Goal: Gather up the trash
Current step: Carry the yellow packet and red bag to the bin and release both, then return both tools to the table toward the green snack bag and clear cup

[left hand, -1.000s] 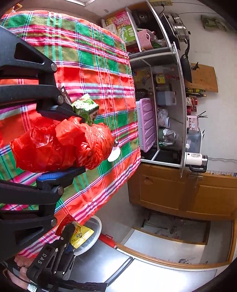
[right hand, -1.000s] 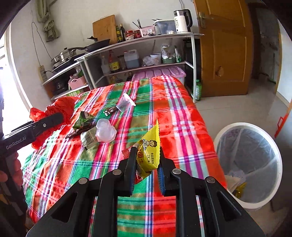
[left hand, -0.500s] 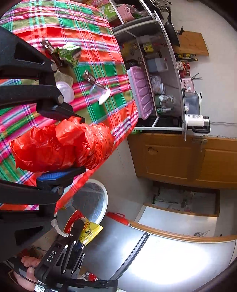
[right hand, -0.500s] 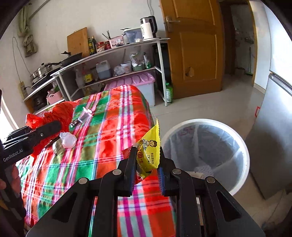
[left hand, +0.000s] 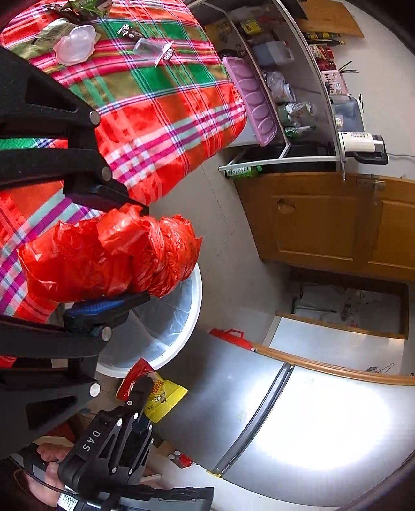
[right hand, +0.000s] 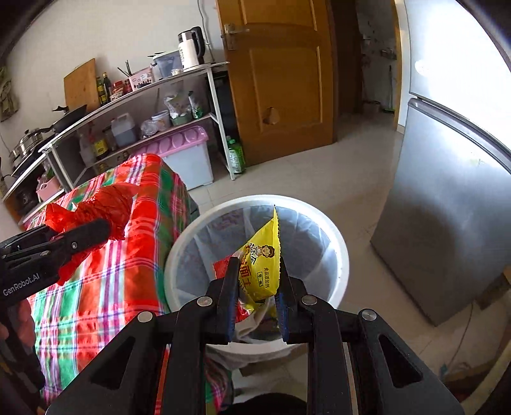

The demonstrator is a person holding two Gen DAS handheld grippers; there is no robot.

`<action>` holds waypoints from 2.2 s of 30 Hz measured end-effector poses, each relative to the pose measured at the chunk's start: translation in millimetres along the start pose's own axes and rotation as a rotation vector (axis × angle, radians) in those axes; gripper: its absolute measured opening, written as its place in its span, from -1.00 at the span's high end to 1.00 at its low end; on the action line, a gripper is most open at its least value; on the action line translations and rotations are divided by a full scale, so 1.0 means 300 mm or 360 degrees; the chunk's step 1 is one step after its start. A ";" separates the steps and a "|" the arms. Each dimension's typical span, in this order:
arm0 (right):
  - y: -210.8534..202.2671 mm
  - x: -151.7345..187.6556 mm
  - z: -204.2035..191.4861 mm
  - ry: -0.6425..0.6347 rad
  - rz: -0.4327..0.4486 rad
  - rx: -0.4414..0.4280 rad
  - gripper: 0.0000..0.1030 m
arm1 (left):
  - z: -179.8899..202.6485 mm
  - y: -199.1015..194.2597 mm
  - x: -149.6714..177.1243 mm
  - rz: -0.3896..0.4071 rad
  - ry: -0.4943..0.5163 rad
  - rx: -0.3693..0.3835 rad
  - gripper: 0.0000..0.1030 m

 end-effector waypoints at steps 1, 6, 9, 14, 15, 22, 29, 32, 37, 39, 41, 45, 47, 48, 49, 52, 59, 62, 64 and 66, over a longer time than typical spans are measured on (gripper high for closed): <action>0.006 0.003 0.015 0.0006 -0.0008 0.0002 0.59 | 0.012 0.015 0.001 -0.0018 0.0003 0.0006 0.07; 0.059 0.025 0.051 -0.0005 -0.0073 0.0012 0.59 | 0.057 0.076 0.019 -0.0079 0.0032 -0.0005 0.07; 0.099 0.037 0.060 -0.0018 -0.0118 0.0016 0.58 | 0.063 0.110 0.032 -0.0112 0.0019 -0.0017 0.06; 0.158 0.054 0.080 -0.0063 -0.0187 0.0048 0.55 | 0.062 0.158 0.042 -0.0142 -0.0012 -0.0048 0.06; 0.164 0.057 0.082 -0.0067 -0.0197 0.0060 0.45 | 0.062 0.165 0.045 -0.0156 -0.0015 -0.0050 0.06; 0.173 0.064 0.098 -0.0035 -0.0182 0.0047 -0.08 | 0.038 0.176 0.052 -0.0171 -0.0028 -0.0083 -0.35; 0.152 0.055 0.084 -0.0015 -0.0154 0.0060 -0.08 | 0.024 0.143 0.044 -0.0131 -0.0041 -0.0075 -0.39; 0.132 0.048 0.070 -0.0023 -0.0127 0.0061 -0.08 | 0.010 0.117 0.046 -0.0108 -0.0040 -0.0084 -0.41; 0.099 0.035 0.039 -0.0028 -0.0088 0.0059 -0.09 | -0.017 0.069 0.041 -0.0077 -0.0066 -0.0088 -0.42; 0.086 0.030 0.025 -0.0033 -0.0076 0.0056 -0.09 | -0.029 0.049 0.042 -0.0065 -0.0080 -0.0080 -0.42; 0.075 0.026 0.013 -0.0039 -0.0067 0.0056 -0.09 | -0.044 0.027 0.042 -0.0050 -0.0087 -0.0090 -0.43; 0.047 0.015 -0.019 -0.0052 -0.0037 0.0044 -0.09 | -0.077 -0.015 0.037 -0.0018 -0.0115 -0.0110 -0.44; 0.031 0.009 -0.039 -0.0055 -0.0013 0.0029 -0.09 | -0.099 -0.040 0.040 -0.0001 -0.0140 -0.0109 -0.47; 0.026 0.006 -0.051 -0.0055 -0.0005 0.0020 -0.09 | -0.110 -0.053 0.041 0.0008 -0.0149 -0.0113 -0.47; 0.021 0.003 -0.065 -0.0055 0.0004 0.0010 -0.09 | -0.124 -0.071 0.043 0.0022 -0.0160 -0.0117 -0.48; 0.007 -0.011 -0.111 -0.0062 0.0033 -0.0021 -0.09 | -0.172 -0.123 0.045 0.0061 -0.0193 -0.0135 -0.50; -0.006 -0.039 -0.260 -0.0134 0.0075 -0.0123 -0.09 | -0.326 -0.238 0.057 0.0159 -0.0293 -0.0241 -0.58; -0.002 -0.047 -0.326 -0.0159 0.0082 -0.0168 -0.09 | -0.405 -0.276 0.072 0.0178 -0.0349 -0.0291 -0.59; 0.006 -0.054 -0.371 -0.0181 0.0081 -0.0196 -0.09 | -0.457 -0.299 0.083 0.0188 -0.0383 -0.0338 -0.59; 0.011 -0.060 -0.415 -0.0200 0.0084 -0.0222 -0.09 | -0.502 -0.324 0.091 0.0208 -0.0396 -0.0380 -0.59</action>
Point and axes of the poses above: each gripper's, at about its wrist camera, not at the fingertips, and y roughly the way its jaws point, z to its right, x to its underside, the point moved 7 cm from there along y, roughly the way its jaws point, and after that the axes turned 10 degrees about -y, right-handed, at the moved point
